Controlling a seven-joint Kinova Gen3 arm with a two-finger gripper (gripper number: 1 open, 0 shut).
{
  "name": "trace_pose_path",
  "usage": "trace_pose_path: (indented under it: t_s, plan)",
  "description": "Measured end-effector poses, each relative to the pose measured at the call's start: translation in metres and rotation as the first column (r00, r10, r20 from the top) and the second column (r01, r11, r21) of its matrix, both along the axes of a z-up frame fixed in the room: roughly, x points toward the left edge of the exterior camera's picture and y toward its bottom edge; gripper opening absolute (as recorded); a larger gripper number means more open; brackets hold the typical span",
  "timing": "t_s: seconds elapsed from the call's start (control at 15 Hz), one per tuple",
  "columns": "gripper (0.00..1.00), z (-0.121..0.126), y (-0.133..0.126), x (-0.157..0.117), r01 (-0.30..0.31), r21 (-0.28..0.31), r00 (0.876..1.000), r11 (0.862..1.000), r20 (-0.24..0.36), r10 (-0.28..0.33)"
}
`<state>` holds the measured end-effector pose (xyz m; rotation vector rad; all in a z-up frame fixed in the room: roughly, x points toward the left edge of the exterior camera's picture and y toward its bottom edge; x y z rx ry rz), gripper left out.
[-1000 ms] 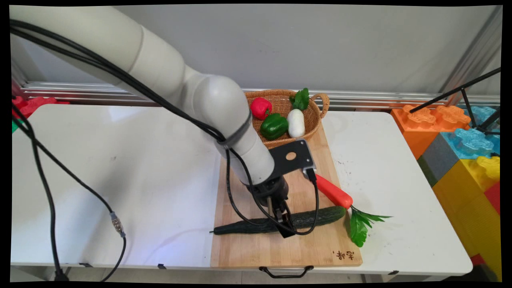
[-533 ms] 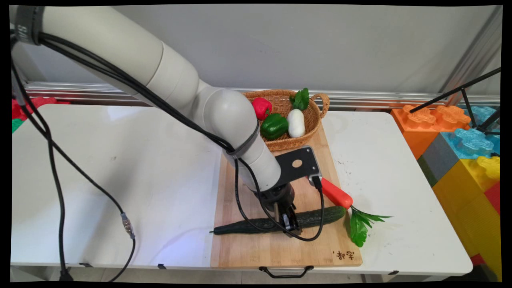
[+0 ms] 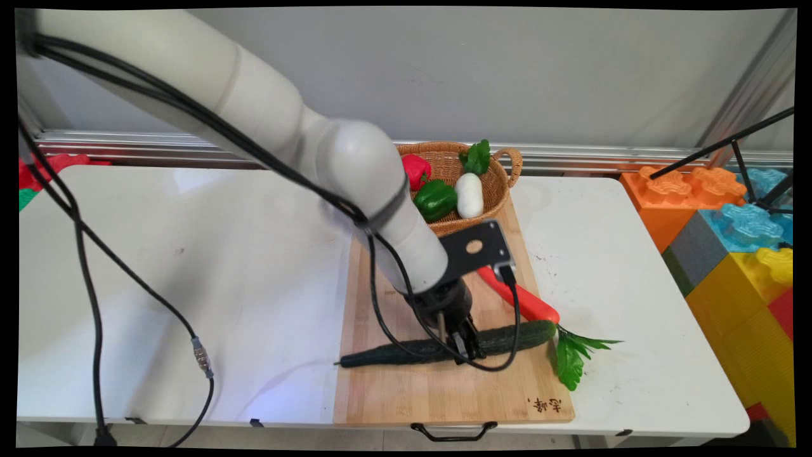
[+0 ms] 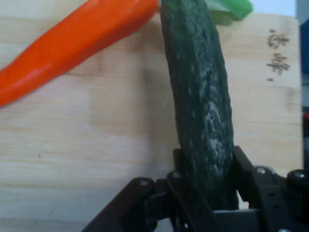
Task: Place the picked object in the vegetable basket
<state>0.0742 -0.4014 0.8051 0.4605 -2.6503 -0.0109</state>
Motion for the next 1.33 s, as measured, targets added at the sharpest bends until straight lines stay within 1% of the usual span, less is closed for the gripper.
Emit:
trace_pose_path:
  t_s: [0.2, 0.4, 0.53, 0.67, 0.8, 0.93, 1.07, 1.13, 1.33]
  plan:
    - [0.0, 0.034, 0.0, 0.014, 0.017, 0.012, 1.0, 1.0, -0.018, -0.017]
    - [0.0, 0.087, -0.002, 0.031, 0.029, 0.001, 0.999, 1.0, -0.043, -0.029]
    - [0.0, 0.118, -0.01, 0.039, 0.025, -0.03, 0.998, 0.999, -0.055, -0.027]
    - [0.0, 0.148, -0.026, 0.047, 0.018, -0.086, 0.998, 0.996, -0.065, -0.024]
    - [0.0, 0.17, -0.044, 0.055, 0.012, -0.151, 0.998, 0.988, -0.066, -0.022]
    - [0.0, 0.184, -0.068, 0.063, 0.003, -0.221, 0.998, 0.975, -0.058, -0.016]
    - [0.0, 0.19, -0.095, 0.07, -0.007, -0.277, 0.999, 0.961, -0.045, -0.006]
    - [0.0, 0.188, -0.112, 0.074, -0.009, -0.3, 0.999, 0.954, -0.036, -0.002]
    - [0.0, 0.167, -0.149, 0.081, -0.004, -0.318, 1.0, 0.948, -0.02, -0.003]
